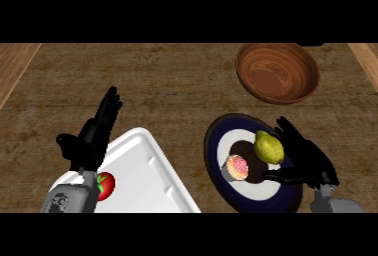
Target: Pick the pear from the plate and place it in the bowl
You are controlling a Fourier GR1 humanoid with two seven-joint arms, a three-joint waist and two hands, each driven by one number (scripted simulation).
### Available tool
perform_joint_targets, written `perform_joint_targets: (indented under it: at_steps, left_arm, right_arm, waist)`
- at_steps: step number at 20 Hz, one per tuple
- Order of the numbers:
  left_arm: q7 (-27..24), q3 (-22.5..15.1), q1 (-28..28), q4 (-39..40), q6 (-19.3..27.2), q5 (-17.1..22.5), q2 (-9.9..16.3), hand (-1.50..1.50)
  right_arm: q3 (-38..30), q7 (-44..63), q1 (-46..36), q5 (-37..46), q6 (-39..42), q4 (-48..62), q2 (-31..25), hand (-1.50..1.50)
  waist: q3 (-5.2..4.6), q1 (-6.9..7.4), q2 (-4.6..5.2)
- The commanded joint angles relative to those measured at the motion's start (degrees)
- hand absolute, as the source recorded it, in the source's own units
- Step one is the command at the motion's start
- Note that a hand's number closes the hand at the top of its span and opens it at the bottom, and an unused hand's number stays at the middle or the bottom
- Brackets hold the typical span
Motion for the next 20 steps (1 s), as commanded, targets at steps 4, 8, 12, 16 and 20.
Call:
perform_joint_targets:
  at_steps: [4, 8, 12, 16, 20]
  left_arm:
    - [0.0, 1.3, -2.5, 2.9, -0.1, -1.2, -0.2, 0.00]
    - [1.6, 0.7, 0.9, -2.2, -1.2, -0.7, 0.4, 0.00]
    - [3.6, 0.7, -1.4, -2.7, -0.5, -1.0, -0.1, 0.00]
    - [-0.7, -1.4, 2.1, -1.3, 1.3, -3.0, -2.9, 0.00]
    - [3.5, -0.3, 2.1, -5.8, -0.6, -2.2, -0.7, 0.00]
  right_arm:
    - [4.9, -3.7, 0.2, 9.5, -2.4, 3.9, 1.4, -1.50]
    - [4.9, -3.5, -2.9, 8.1, -1.5, 6.6, 3.3, -1.50]
    - [6.9, -10.6, -1.6, 11.1, 4.0, 6.3, -0.3, 1.50]
    - [10.4, -14.6, -0.4, 16.1, 1.2, 4.6, 1.9, 1.50]
    - [8.1, -18.1, 1.8, 13.8, 4.8, 6.3, 0.4, 1.50]
  waist:
    - [0.00, -0.11, 0.01]
    - [0.01, 0.23, -0.04]
    - [0.03, 0.25, -0.08]
    - [0.00, 0.00, -0.06]
    - [0.01, -0.02, -0.06]
